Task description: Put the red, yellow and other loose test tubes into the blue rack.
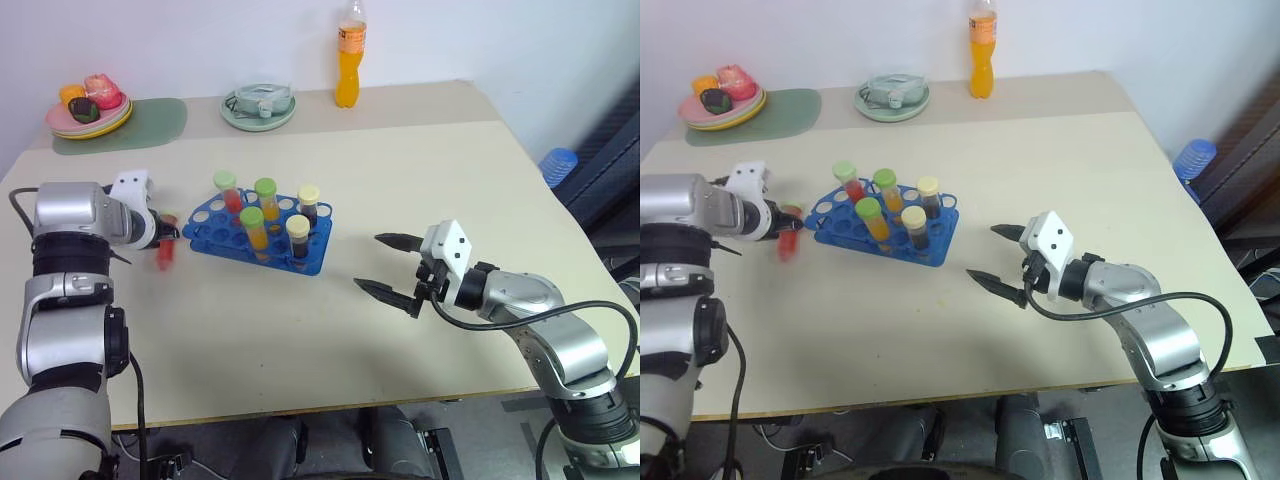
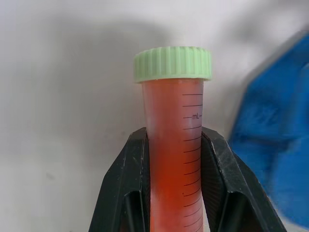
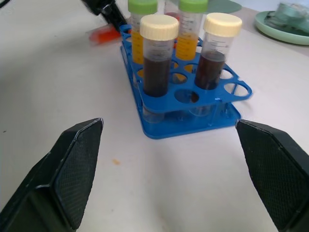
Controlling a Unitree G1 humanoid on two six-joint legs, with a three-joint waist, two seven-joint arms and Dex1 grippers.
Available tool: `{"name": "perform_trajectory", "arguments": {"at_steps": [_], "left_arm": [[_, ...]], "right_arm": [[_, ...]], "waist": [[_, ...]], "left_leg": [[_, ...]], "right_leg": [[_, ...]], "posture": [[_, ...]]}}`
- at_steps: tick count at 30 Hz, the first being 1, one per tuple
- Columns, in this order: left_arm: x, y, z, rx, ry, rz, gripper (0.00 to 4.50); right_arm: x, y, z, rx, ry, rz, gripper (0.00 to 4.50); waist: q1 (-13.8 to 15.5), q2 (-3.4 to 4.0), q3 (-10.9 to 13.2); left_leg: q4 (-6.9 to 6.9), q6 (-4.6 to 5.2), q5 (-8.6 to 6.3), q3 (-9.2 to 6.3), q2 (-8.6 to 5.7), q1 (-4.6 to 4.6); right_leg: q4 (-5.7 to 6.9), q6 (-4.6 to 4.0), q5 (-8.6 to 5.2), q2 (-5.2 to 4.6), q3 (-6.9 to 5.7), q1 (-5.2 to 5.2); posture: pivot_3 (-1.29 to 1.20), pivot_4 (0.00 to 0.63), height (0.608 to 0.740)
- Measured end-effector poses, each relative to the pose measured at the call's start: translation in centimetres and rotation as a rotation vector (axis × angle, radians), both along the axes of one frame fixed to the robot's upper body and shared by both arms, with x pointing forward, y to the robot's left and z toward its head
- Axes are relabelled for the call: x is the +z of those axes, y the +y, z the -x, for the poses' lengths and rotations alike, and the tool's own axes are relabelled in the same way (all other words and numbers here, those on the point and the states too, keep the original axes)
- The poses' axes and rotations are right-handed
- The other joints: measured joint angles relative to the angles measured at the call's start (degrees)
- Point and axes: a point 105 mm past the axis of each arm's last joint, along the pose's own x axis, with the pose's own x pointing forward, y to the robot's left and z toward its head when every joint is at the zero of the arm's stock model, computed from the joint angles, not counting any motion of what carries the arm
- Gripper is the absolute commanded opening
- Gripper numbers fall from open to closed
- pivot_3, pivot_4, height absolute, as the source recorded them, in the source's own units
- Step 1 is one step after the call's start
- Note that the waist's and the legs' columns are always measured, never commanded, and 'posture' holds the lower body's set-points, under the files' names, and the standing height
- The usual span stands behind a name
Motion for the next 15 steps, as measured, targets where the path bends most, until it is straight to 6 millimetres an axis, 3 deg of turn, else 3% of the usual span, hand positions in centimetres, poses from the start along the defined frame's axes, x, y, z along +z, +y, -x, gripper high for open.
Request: {"name": "perform_trajectory", "arguments": {"at_steps": [4,8,15], "left_arm": [[3.8,-0.4,-0.1,-0.026,-0.209,-0.06,0.75],[5.8,-1.3,-0.3,-0.04,-0.418,-0.097,0.75],[13.0,-4.8,0.0,-0.122,-0.905,-0.059,0.75]], "right_arm": [[0.0,0.1,0.2,0.018,0.003,-0.001,4.5],[-0.1,0.2,0.3,0.03,-0.001,-0.004,4.5],[-0.5,0.1,0.1,0.014,0.006,-0.018,4.5]], "waist": [[0.0,0.02,-0.01],[0.02,0.01,-0.01],[0.17,-0.03,0.0]], "left_leg": [[-0.01,0.0,0.0,0.01,0.0,0.01],[0.0,-0.01,0.0,0.01,0.01,0.0],[0.5,0.03,-0.04,-0.06,0.0,-0.33]], "right_leg": [[-0.01,0.0,0.0,-0.01,0.0,0.0],[-0.02,0.0,0.01,-0.01,-0.01,-0.01],[0.0,0.08,0.06,-0.01,-0.13,-0.02]], "posture": [[0.0,0.15,0.74],[0.0,0.15,0.74],[0.0,0.15,0.74]]}}
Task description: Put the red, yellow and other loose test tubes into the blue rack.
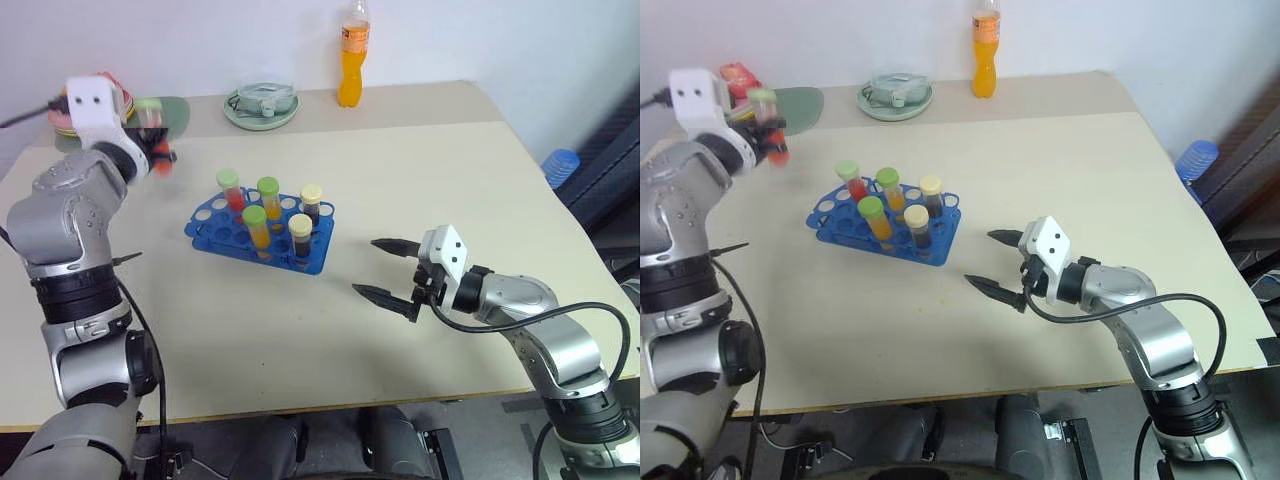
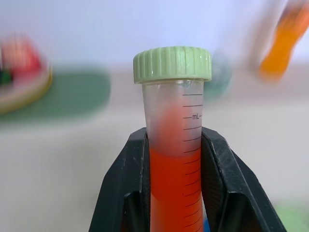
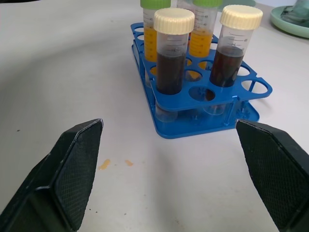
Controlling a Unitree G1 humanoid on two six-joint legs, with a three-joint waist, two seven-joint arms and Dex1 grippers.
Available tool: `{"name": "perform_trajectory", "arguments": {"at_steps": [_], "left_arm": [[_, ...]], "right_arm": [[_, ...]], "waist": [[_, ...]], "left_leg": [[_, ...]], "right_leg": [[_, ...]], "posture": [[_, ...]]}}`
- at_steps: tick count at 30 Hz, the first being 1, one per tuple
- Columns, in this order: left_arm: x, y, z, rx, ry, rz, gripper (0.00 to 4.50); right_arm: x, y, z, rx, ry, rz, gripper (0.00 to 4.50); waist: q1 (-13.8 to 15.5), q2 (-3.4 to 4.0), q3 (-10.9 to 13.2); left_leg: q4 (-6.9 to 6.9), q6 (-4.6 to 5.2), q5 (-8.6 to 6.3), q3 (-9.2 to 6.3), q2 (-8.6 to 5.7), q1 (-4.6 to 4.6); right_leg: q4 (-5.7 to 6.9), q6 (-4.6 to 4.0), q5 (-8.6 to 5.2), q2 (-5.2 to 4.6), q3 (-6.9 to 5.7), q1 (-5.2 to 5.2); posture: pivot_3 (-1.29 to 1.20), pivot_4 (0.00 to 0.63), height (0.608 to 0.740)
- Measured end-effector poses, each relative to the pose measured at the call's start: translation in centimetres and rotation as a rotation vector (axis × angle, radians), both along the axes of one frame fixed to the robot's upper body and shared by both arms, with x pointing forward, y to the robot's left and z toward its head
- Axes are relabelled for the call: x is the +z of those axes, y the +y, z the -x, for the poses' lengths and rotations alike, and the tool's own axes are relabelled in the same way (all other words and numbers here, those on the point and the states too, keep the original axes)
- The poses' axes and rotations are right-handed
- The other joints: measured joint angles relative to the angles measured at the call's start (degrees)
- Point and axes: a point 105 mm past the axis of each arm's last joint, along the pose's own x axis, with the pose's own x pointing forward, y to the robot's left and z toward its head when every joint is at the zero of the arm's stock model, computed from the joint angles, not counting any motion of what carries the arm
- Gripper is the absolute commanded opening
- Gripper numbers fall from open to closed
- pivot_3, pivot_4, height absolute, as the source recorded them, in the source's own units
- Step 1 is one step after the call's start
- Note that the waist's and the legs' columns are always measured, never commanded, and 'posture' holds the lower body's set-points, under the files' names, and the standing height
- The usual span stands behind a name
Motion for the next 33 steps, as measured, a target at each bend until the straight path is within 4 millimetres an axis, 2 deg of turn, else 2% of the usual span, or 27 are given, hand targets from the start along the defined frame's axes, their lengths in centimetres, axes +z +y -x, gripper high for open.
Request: {"name": "perform_trajectory", "arguments": {"at_steps": [3,5,8,13,15,20,26,30,33], "left_arm": [[2.5,-1.9,1.1,-0.048,-0.229,-0.037,0.75],[2.9,-2.6,1.9,-0.067,-0.324,-0.045,0.75],[1.2,-3.0,2.0,-0.079,-0.324,-0.055,0.75],[-4.5,-3.2,2.5,-0.111,-0.204,-0.097,0.75],[-5.8,-3.3,2.8,-0.129,-0.175,-0.113,0.75],[-7.3,-2.7,4.0,-0.147,-0.15,-0.161,0.75],[-10.1,-3.9,4.6,-0.189,-0.112,-0.149,0.75],[-10.3,-5.0,4.7,-0.214,-0.156,-0.137,0.75],[-10.8,-5.1,4.7,-0.216,-0.175,-0.121,0.75]], "right_arm": [[0.1,0.0,-0.1,-0.01,-0.017,0.004,4.5],[0.1,0.0,-0.2,-0.02,-0.019,-0.003,4.5],[-0.2,0.0,-0.1,-0.032,-0.011,-0.008,4.5],[-0.9,-0.3,0.1,-0.046,0.005,-0.006,4.5],[-1.0,-0.3,0.1,-0.05,0.006,-0.007,4.5],[-1.2,-0.4,0.3,-0.053,0.014,-0.007,4.5],[-1.2,-0.4,0.3,-0.057,0.015,-0.007,4.5],[-1.2,-0.4,0.3,-0.059,0.021,-0.005,4.5],[-1.2,-0.4,0.3,-0.059,0.025,-0.003,4.5]], "waist": [[-0.03,0.01,0.0],[-0.06,0.04,-0.02],[-0.09,0.06,-0.04],[-0.08,0.06,-0.03],[0.03,0.06,-0.03],[0.07,0.06,-0.03],[0.1,0.06,-0.04],[0.1,0.06,-0.04],[0.05,0.06,-0.04]], "left_leg": [[0.12,0.05,-0.03,0.02,-0.02,-0.05],[0.13,0.05,-0.04,0.03,-0.02,-0.04],[0.13,0.05,-0.05,0.03,-0.02,-0.03],[0.19,0.1,-0.07,0.04,-0.02,-0.07],[0.21,0.11,-0.08,0.03,-0.02,-0.09],[0.21,0.14,-0.1,0.04,-0.03,-0.06],[0.22,0.14,-0.1,0.04,-0.03,-0.07],[0.22,0.14,-0.1,0.04,-0.03,-0.06],[0.21,0.14,-0.1,0.04,-0.03,-0.05]], "right_leg": [[-0.02,0.04,0.03,-0.01,0.0,0.0],[0.0,0.04,0.03,-0.01,0.0,0.0],[0.01,0.04,0.03,0.0,0.02,0.0],[0.01,0.04,0.04,0.01,0.03,0.0],[0.0,0.04,0.04,0.0,0.02,0.0],[-0.01,0.04,0.04,0.0,0.03,0.03],[-0.01,0.04,0.04,-0.01,0.03,0.04],[-0.01,0.04,0.04,-0.01,0.03,0.04],[-0.01,0.04,0.04,0.0,0.03,0.04]], "posture": [[0.0,0.15,0.74],[0.0,0.15,0.74],[0.0,0.15,0.74],[0.0,0.15,0.74],[0.0,0.15,0.74],[0.0,0.15,0.74],[0.0,0.15,0.74],[0.0,0.15,0.74],[0.0,0.15,0.74]]}}
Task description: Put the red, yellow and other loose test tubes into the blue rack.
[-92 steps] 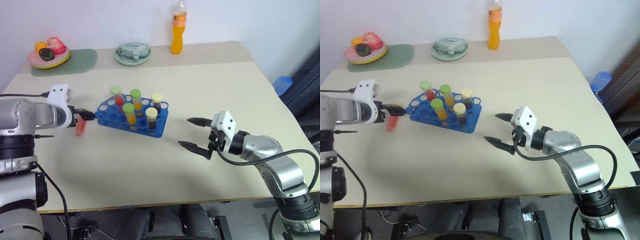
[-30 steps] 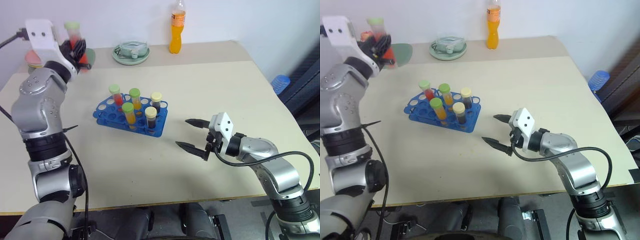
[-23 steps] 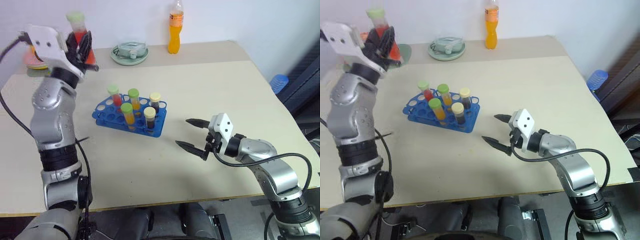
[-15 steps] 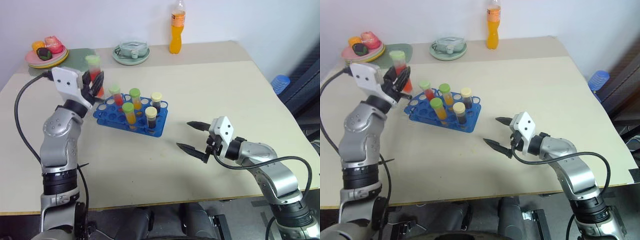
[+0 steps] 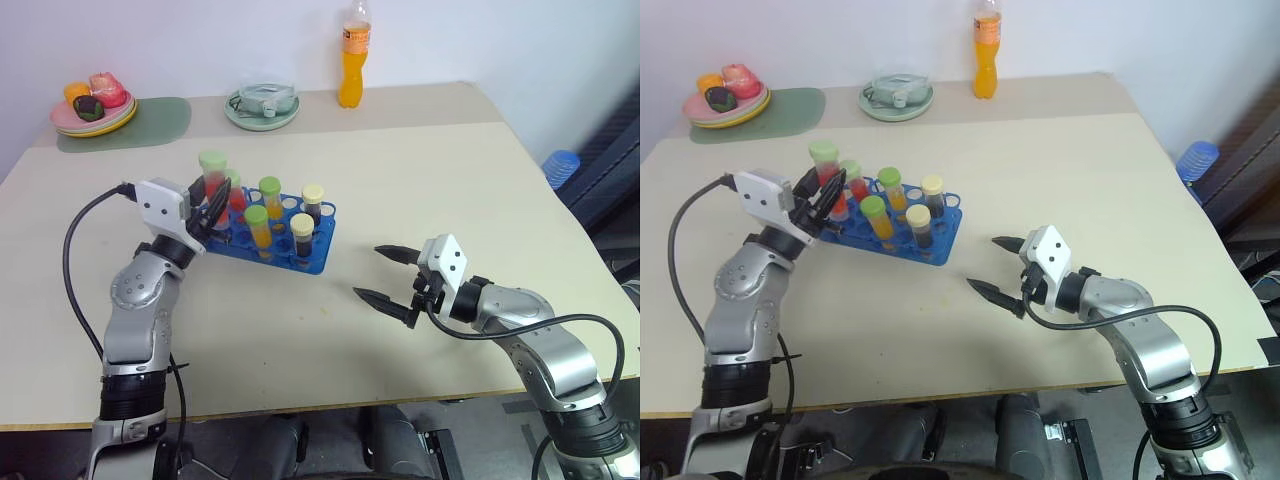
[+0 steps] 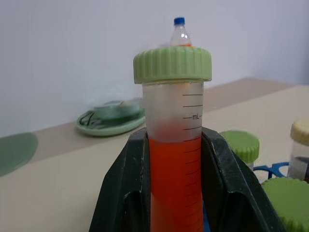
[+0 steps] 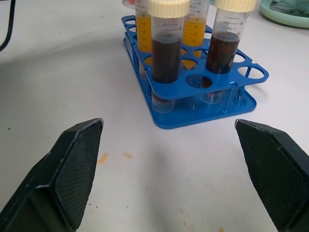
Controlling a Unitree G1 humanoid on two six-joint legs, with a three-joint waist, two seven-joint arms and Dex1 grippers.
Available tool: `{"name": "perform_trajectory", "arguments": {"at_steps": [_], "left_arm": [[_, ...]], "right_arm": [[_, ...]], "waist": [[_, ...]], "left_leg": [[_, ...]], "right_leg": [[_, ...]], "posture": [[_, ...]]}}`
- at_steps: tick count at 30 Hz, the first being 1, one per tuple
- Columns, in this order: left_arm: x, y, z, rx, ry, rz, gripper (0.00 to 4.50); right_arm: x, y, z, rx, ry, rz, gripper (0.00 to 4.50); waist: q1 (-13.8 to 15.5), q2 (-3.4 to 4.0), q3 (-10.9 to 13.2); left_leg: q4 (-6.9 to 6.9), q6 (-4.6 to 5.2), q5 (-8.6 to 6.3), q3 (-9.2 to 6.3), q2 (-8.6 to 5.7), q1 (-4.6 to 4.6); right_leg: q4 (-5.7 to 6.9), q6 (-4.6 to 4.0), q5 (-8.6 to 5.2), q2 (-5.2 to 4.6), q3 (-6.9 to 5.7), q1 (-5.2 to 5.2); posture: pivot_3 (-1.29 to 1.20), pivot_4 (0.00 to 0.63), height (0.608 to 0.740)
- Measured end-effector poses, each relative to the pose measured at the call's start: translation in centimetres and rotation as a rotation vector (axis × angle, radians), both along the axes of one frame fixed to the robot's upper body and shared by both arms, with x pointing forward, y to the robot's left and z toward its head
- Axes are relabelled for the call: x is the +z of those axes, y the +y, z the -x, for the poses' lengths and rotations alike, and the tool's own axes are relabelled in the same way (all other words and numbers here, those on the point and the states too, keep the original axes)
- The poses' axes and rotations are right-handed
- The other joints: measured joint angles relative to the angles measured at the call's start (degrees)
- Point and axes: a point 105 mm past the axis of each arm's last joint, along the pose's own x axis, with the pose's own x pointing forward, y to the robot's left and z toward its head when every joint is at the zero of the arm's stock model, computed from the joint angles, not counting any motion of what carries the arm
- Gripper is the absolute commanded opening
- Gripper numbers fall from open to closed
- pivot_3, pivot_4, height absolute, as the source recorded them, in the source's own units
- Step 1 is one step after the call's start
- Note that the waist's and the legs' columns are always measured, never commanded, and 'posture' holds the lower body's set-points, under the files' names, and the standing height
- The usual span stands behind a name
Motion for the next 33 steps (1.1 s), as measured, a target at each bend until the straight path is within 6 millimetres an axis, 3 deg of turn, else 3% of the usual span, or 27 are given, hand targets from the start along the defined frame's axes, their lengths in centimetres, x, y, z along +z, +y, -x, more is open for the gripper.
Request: {"name": "perform_trajectory", "arguments": {"at_steps": [12,19,28,33], "left_arm": [[-2.9,1.5,-0.6,0.034,-0.019,-0.011,0.75],[-3.5,1.8,-1.0,0.044,-0.091,-0.038,0.75],[-4.3,-0.1,-1.1,-0.016,-0.132,-0.025,0.75],[-4.7,-0.2,-1.0,-0.025,-0.121,-0.016,0.75]], "right_arm": [[0.6,-0.5,0.0,-0.03,-0.013,0.011,4.5],[0.6,-0.8,0.0,-0.047,-0.01,0.014,4.5],[0.7,-1.7,0.1,-0.065,-0.016,0.035,4.5],[0.8,-1.9,0.1,-0.069,-0.02,0.041,4.5]], "waist": [[0.02,0.0,0.0],[0.13,0.06,-0.07],[0.23,0.19,-0.17],[0.51,0.19,-0.17]], "left_leg": [[0.01,0.01,-0.01,0.0,0.0,0.0],[0.02,0.02,-0.01,0.01,-0.01,0.04],[0.05,0.05,-0.02,0.01,-0.03,0.05],[0.06,0.06,-0.03,0.02,-0.04,0.04]], "right_leg": [[0.0,0.0,0.0,0.0,0.0,0.01],[-0.01,0.0,0.0,-0.01,0.0,0.05],[-0.02,0.02,0.01,-0.03,0.0,0.09],[-0.02,0.03,0.01,-0.03,0.0,0.09]], "posture": [[0.0,0.15,0.74],[0.0,0.15,0.74],[0.0,0.15,0.74],[0.0,0.15,0.74]]}}
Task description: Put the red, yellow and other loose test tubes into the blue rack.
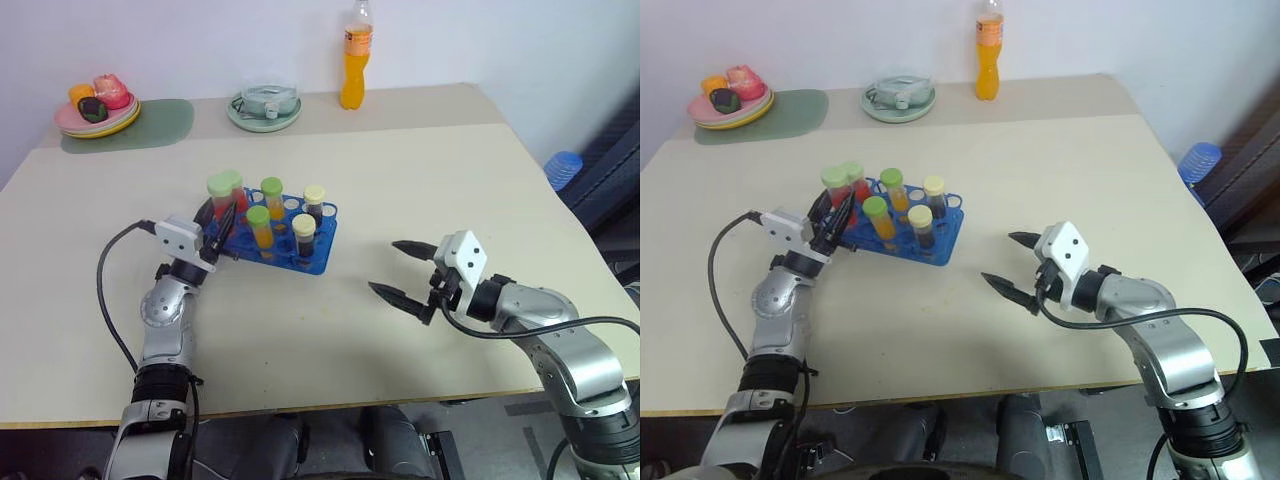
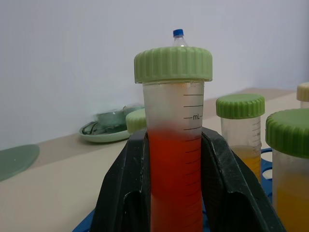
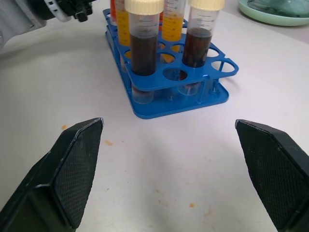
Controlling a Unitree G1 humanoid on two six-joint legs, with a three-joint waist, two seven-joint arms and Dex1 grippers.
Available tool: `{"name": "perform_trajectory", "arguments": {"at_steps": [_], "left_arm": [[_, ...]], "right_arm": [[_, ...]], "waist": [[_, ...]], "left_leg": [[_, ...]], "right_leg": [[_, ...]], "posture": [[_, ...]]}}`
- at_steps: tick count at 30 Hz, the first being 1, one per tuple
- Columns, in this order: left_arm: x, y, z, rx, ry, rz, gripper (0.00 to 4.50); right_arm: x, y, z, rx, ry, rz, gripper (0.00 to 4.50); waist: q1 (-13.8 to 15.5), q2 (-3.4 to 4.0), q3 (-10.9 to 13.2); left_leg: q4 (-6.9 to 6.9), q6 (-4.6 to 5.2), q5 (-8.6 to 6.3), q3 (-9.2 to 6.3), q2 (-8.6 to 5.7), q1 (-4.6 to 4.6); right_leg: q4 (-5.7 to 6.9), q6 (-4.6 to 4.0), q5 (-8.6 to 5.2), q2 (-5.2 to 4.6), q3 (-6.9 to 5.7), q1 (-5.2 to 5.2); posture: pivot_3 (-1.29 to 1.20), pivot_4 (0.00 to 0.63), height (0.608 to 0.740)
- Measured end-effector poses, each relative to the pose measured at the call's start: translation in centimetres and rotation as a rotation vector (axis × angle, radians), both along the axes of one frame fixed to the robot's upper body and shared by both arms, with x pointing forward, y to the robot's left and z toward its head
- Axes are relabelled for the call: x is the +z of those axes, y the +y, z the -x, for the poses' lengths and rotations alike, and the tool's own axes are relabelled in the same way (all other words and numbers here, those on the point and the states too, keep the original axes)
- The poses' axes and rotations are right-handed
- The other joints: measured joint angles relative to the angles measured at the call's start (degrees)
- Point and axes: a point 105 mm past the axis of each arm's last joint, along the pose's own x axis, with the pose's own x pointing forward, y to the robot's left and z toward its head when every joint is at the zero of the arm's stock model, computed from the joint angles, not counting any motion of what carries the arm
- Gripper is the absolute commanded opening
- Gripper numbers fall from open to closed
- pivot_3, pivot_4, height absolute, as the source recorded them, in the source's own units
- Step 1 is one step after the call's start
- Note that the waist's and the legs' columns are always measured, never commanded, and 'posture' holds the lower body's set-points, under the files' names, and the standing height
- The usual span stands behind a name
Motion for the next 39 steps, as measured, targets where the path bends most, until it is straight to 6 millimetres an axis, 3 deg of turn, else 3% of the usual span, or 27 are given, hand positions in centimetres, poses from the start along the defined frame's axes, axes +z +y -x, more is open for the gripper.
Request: {"name": "perform_trajectory", "arguments": {"at_steps": [13,14,19,33,39], "left_arm": [[-1.3,0.4,-0.4,-0.018,0.042,0.034,0.75],[-1.3,0.4,-0.3,-0.026,0.044,0.047,1.84],[-2.2,0.4,0.0,-0.058,0.084,0.068,4.38],[-0.1,0.9,0.8,-0.125,0.107,0.008,4.45],[-1.1,1.3,1.7,-0.195,0.275,0.032,4.45]], "right_arm": [[0.0,0.0,0.0,0.001,-0.001,0.0,4.5],[0.0,0.0,0.0,0.001,-0.001,0.0,4.5],[0.0,0.0,0.0,0.0,-0.001,0.0,4.5],[-0.8,-0.4,0.2,-0.035,0.024,-0.006,4.5],[-1.6,-1.2,0.1,-0.136,0.033,-0.028,4.5]], "waist": [[0.79,0.0,0.0],[0.79,0.0,0.0],[0.81,0.0,0.0],[0.83,0.0,0.0],[0.92,0.01,0.0]], "left_leg": [[0.0,0.01,-0.01,0.03,0.0,0.01],[0.0,0.01,-0.01,0.03,0.0,0.01],[0.0,0.01,-0.01,0.02,0.0,0.0],[0.02,0.02,-0.01,0.02,0.0,-0.01],[0.02,0.02,-0.01,0.01,0.0,-0.01]], "right_leg": [[-0.01,0.01,0.01,0.0,0.02,0.0],[-0.01,0.01,0.01,0.0,0.02,0.0],[-0.01,0.01,0.01,0.01,0.02,-0.01],[-0.01,0.02,0.01,0.01,0.02,-0.01],[0.0,0.02,0.01,0.02,0.03,-0.01]], "posture": [[0.0,0.15,0.74],[0.0,0.15,0.74],[0.0,0.15,0.74],[0.0,0.15,0.74],[0.0,0.15,0.74]]}}
